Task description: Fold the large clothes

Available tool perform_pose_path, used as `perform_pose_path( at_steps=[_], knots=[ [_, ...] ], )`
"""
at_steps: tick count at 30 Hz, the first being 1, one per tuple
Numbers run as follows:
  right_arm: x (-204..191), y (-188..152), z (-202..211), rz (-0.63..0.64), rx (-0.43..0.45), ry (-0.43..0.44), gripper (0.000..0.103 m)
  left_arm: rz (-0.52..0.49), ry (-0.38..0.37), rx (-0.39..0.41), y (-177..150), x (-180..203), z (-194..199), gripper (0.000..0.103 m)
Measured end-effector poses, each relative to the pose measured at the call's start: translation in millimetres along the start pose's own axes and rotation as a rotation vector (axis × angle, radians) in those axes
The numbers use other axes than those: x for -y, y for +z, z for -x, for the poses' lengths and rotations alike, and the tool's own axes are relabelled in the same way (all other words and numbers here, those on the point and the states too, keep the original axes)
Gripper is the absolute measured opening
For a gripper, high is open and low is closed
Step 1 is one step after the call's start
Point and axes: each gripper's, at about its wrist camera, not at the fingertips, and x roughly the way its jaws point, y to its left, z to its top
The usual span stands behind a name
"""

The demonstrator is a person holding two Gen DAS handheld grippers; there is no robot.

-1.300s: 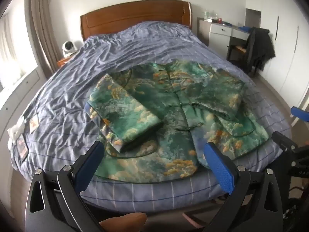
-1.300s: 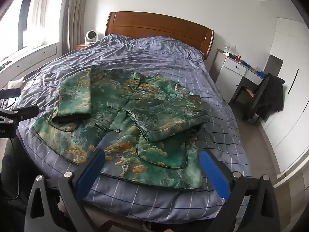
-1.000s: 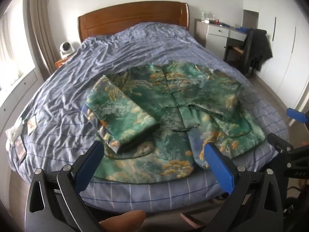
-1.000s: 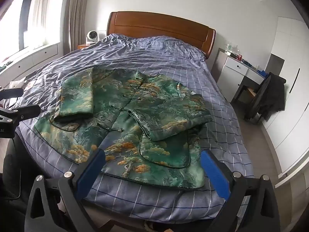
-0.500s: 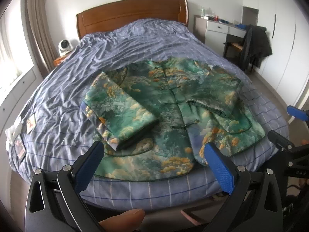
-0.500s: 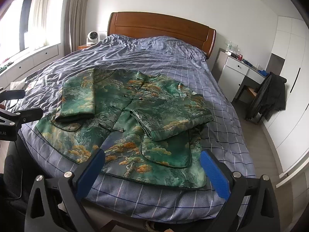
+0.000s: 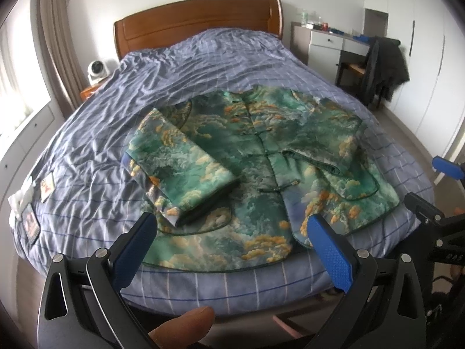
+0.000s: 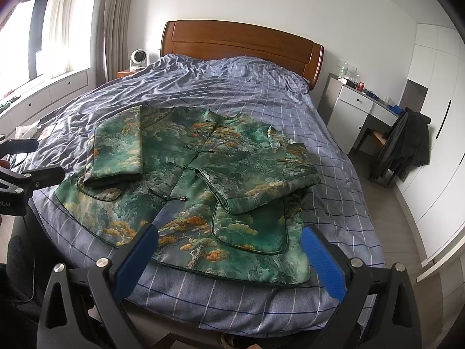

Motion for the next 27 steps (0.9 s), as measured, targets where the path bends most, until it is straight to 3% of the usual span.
perform_pose_path(
  at_steps=[27],
  knots=[
    [-1.7, 4.5, -1.1, -0.023, 0.006, 0.034, 0.101, 0.005, -0.004, -0.017, 0.2, -3.3, -4.2, 0.103]
  ],
)
